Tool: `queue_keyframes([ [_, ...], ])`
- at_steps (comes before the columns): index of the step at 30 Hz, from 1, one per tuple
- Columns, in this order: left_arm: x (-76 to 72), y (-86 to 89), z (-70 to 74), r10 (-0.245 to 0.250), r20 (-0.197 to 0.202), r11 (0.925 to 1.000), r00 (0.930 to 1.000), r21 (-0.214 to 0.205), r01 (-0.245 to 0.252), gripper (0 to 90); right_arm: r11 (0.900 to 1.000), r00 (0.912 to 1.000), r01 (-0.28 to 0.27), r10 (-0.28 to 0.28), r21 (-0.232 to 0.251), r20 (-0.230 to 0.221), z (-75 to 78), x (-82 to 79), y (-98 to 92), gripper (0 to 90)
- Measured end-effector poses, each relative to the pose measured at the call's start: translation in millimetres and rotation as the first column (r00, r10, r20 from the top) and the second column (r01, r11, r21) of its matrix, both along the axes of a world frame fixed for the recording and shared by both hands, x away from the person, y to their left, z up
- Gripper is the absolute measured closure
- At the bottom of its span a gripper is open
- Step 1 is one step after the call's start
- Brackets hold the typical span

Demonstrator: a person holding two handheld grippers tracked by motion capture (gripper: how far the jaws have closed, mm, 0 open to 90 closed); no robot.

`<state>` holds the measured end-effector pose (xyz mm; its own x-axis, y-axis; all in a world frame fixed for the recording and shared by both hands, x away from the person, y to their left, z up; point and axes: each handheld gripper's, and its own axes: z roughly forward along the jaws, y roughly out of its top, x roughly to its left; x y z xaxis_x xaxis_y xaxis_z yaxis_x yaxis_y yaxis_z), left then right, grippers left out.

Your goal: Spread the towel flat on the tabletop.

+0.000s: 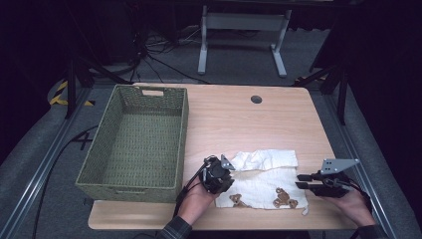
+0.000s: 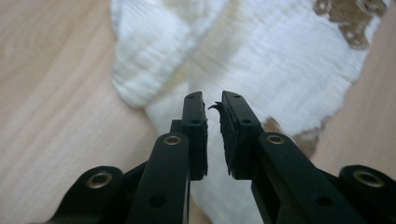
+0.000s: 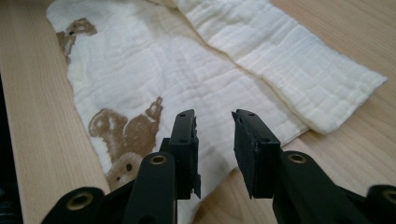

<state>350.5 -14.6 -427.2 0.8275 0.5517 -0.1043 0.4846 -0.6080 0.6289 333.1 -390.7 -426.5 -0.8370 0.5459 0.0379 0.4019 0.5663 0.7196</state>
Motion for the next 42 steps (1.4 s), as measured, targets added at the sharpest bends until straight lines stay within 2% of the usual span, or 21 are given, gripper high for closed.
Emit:
queue_keyframes([
  [4,12.3,-2.6,-0.8,0.040,0.025,0.9992,0.9989,0.000,-0.040,74.2,0.9996,0.9996,0.027,-0.027,-0.008,0.004,-0.3,14.0,0.2,67.2],
  [7,17.0,-4.6,-3.5,0.044,0.038,0.9988,0.9983,0.020,-0.045,68.9,0.9991,0.9991,0.042,-0.042,0.001,0.003,-0.9,23.0,0.5,66.3],
  [8,17.2,-5.6,-3.7,0.047,0.029,0.9985,0.9985,0.026,-0.048,67.7,0.9990,0.9990,0.046,-0.046,-0.002,0.002,-1.3,25.4,0.7,65.7],
  [9,18.1,-7.2,-5.5,0.053,0.048,0.9983,0.9974,0.024,-0.054,66.0,0.9987,0.9988,0.050,-0.050,-0.010,0.004,-2.3,29.2,1.1,64.9],
  [11,20.0,-9.5,-7.2,0.048,0.050,0.9984,0.9976,0.029,-0.049,64.7,0.9982,0.9983,0.059,-0.059,-0.015,-0.003,-3.7,35.9,1.5,64.3],
  [15,25.2,-17.2,-9.6,0.042,0.067,0.9973,0.9968,0.057,-0.046,63.5,0.9989,0.9990,0.044,-0.044,-0.017,-0.008,-6.6,48.8,8.2,63.7],
  [16,26.3,-18.9,-9.6,0.042,0.074,0.9967,0.9964,0.066,-0.047,63.8,0.9989,0.9991,0.041,-0.041,-0.024,0.002,-7.4,52.2,11.9,63.8],
  [18,28.9,-21.3,-9.6,0.050,0.080,0.9963,0.9956,0.066,-0.055,63.9,0.9988,0.9995,0.032,-0.032,-0.035,0.003,-9.0,57.8,17.0,63.8],
  [24,31.3,-28.5,-11.8,0.028,0.081,0.9961,0.9963,0.081,-0.035,61.9,0.9982,0.9999,-0.004,0.005,-0.059,0.011,-14.3,67.9,27.7,64.3],
  [26,32.3,-32.9,-13.1,-0.001,0.084,0.9948,0.9964,0.101,-0.008,60.6,0.9963,0.9998,-0.020,0.020,-0.084,0.003,-17.6,69.6,32.6,66.2],
  [28,32.7,-35.9,-15.4,-0.011,0.079,0.9934,0.9968,0.115,0.002,57.9,0.9930,0.9997,-0.025,0.025,-0.115,0.004,-21.2,70.9,36.4,70.8],
  [30,33.0,-38.0,-16.6,-0.019,0.077,0.9916,0.9968,0.129,0.009,57.2,0.9920,0.9997,-0.015,0.018,-0.126,0.018,-22.3,71.4,37.0,76.4],
  [31,33.6,-38.8,-17.5,-0.024,0.077,0.9916,0.9967,0.129,0.014,57.6,0.9923,0.9998,-0.011,0.013,-0.124,0.016,-22.0,72.1,36.2,79.8],
  [33,35.7,-39.6,-19.3,-0.034,0.068,0.9910,0.9971,0.131,0.025,65.5,0.9927,0.9998,-0.002,0.004,-0.121,0.018,-22.4,73.3,34.6,86.0],
  [35,37.9,-38.5,-18.9,-0.035,0.039,0.9922,0.9986,0.121,0.030,74.9,0.9931,0.9999,0.002,-0.001,-0.117,0.016,-21.9,73.6,33.7,87.3],
  [37,38.7,-36.8,-18.4,-0.033,0.051,0.9931,0.9982,0.114,0.027,81.8,0.9939,0.9998,0.002,0.000,-0.110,0.018,-20.2,73.2,32.6,88.1],
  [39,39.2,-34.1,-15.7,-0.028,0.034,0.9948,0.9991,0.099,0.024,85.9,0.9957,0.9997,0.003,-0.001,-0.092,0.025,-17.6,72.5,31.0,88.2],
  [40,39.5,-32.7,-14.3,-0.026,0.044,0.9965,0.9987,0.081,0.022,86.8,0.9967,0.9997,0.004,-0.002,-0.082,0.025,-15.9,72.1,30.3,88.2],
  [42,39.6,-30.1,-9.8,-0.022,0.033,0.9978,0.9992,0.063,0.020,87.4,0.9980,0.9994,0.007,-0.005,-0.063,0.034,-10.8,71.3,28.4,88.3],
])
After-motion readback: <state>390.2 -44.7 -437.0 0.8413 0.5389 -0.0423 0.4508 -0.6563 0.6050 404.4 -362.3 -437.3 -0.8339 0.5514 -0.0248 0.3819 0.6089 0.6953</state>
